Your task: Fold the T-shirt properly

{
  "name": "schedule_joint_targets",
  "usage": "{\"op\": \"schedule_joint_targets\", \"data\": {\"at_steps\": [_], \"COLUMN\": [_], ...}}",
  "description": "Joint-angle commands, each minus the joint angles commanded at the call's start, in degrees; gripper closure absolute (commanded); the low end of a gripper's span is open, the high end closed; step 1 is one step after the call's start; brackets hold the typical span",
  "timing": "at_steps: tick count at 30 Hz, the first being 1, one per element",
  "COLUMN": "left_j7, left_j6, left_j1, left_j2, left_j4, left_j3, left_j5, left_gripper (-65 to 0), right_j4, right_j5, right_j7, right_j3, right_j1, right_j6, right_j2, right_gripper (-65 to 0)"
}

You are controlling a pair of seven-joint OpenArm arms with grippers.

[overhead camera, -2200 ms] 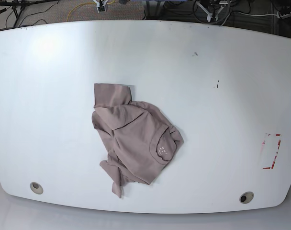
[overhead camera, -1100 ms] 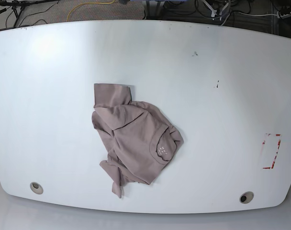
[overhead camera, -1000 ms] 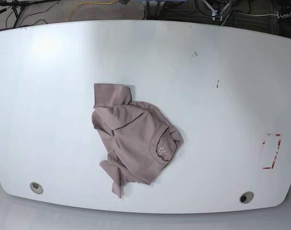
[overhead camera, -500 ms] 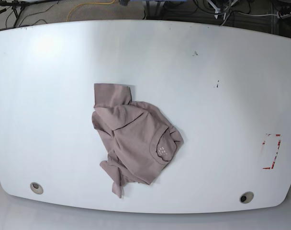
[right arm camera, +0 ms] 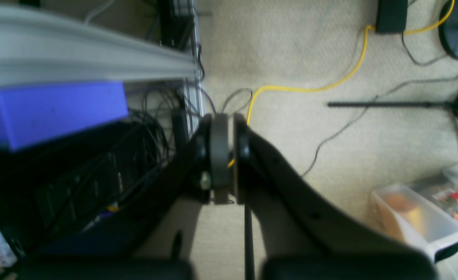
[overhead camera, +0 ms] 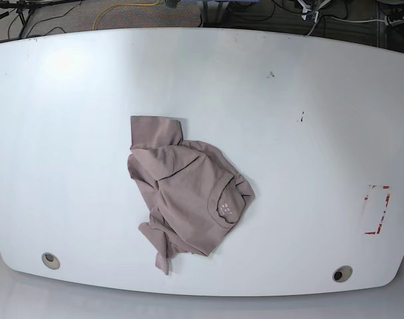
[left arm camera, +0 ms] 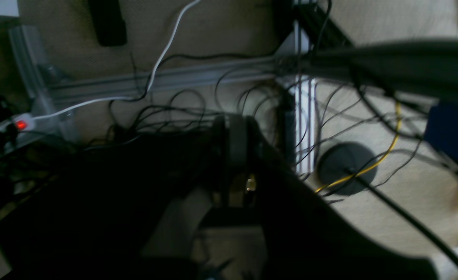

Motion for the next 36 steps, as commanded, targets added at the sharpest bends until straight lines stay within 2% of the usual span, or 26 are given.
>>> {"op": "schedule_joint_targets", "data": {"at_steps": [4,12,14,36], "left_j7": [-1.1,-2.8,-4.3,-3.7], "left_j6": [-0.1,-0.2,-0.1,-0.7], "left_j1": [4.8,10.9,14.6,22.1], "left_j2": [-1.0,-1.5,-1.6,-2.3], "left_j4": [7.4,16.1,20.8,31.5], "left_j3": [-0.2,-0.1,0.1,-1.2], "left_j5": [-0.2,-0.2,-0.2,-1.7], "left_gripper": [-0.3,-0.1,-0.1,-0.1], "right_j4": [4.2,9.6,12.9,24.4], "right_j5": [0.1,0.2,0.5,1.0], "right_j7": [-0.4,-0.6,-2.2,-5.7], "right_j3": [-0.3,-0.3,0.2,1.3], "right_j1": [-2.7,-5.9,-7.5,-12.6], "right_j6": [-0.04,-0.15,-0.28,-0.47], "right_j2": [0.0,-0.1,-0.2,-0.4], "right_gripper": [-1.8,-1.9,-2.0,-2.1]}}
